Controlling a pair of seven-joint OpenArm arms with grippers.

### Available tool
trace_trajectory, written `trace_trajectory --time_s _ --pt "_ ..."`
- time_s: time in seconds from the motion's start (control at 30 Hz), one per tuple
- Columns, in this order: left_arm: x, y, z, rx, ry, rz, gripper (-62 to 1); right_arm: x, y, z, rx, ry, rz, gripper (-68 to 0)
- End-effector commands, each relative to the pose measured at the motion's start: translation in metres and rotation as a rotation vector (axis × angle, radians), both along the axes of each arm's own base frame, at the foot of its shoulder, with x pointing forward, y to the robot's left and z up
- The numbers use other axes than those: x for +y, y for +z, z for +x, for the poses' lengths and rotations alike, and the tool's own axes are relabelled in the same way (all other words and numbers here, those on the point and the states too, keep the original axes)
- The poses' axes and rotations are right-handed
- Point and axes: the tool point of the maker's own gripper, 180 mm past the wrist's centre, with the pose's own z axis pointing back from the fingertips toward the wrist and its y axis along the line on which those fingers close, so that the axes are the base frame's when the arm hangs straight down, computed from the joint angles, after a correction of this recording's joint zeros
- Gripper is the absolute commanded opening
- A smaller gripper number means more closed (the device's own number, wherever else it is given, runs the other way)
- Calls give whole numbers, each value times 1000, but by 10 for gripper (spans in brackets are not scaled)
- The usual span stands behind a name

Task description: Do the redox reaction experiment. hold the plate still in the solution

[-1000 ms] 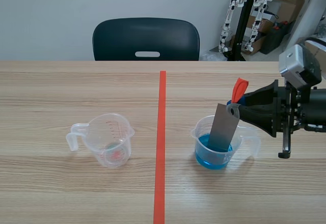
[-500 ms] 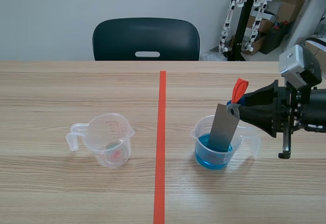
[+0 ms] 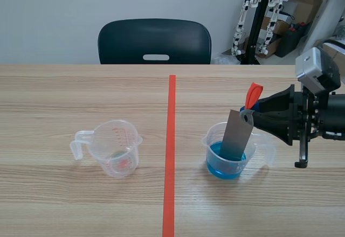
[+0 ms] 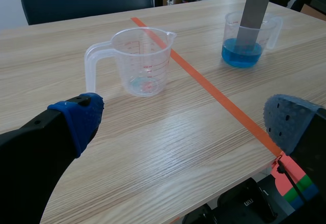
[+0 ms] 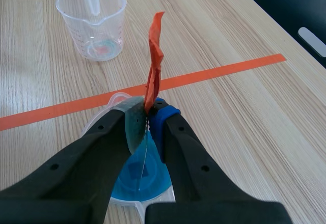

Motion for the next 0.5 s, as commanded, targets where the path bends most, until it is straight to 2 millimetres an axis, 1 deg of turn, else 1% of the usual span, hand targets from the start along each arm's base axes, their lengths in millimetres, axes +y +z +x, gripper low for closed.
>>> trace_trajectory --time_s 0.0,0.37,0.47 --pt "0 7 1 -25 3 -16 14 -3 9 4 -20 -3 13 -669" --pt "0 7 1 -25 3 -16 14 -3 9 4 -20 -3 14 -669" --pt "0 7 1 -25 3 -16 14 -2 12 4 -23 -5 29 -669"
